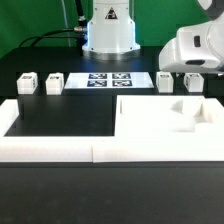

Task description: Assemble square table

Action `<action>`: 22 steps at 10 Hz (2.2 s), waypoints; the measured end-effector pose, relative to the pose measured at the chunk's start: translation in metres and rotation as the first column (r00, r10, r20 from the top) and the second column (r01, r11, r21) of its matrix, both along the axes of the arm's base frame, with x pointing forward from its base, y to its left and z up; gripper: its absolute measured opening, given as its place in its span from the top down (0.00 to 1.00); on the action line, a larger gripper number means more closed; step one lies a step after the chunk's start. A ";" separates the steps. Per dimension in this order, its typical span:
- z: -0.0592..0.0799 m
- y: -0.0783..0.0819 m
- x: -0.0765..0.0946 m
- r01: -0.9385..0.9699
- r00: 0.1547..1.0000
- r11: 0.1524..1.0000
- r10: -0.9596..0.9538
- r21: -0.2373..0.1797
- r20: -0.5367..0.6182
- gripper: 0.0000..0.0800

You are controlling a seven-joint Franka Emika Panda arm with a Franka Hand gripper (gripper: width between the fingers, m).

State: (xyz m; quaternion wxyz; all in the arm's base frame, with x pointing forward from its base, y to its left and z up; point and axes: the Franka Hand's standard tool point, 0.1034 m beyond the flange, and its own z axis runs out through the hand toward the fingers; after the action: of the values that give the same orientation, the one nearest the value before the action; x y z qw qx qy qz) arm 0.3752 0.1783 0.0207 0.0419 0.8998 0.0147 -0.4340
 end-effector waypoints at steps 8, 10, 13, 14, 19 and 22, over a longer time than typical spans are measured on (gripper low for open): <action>-0.015 0.003 -0.017 0.033 0.996 0.999 -0.034 -0.018 -0.085 0.57; -0.014 0.003 -0.017 0.032 0.996 0.999 -0.034 -0.017 -0.086 0.64; -0.014 0.003 -0.017 0.032 0.996 0.999 -0.034 -0.017 -0.086 0.64; -0.014 0.003 -0.017 0.032 0.996 0.999 -0.034 -0.017 -0.086 0.64; 0.050 -0.027 0.020 0.022 0.999 0.999 -0.021 0.045 -0.032 0.64; 0.053 -0.025 0.022 0.022 0.994 0.998 -0.028 0.057 0.106 0.64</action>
Offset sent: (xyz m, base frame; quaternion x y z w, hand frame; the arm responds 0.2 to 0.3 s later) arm -0.0102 0.0023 -0.0128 0.0004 0.0023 0.0104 0.9999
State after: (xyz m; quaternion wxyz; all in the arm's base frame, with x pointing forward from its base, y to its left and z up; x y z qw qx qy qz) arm 0.3974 0.1538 0.0740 0.0121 0.9227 0.0133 -0.3850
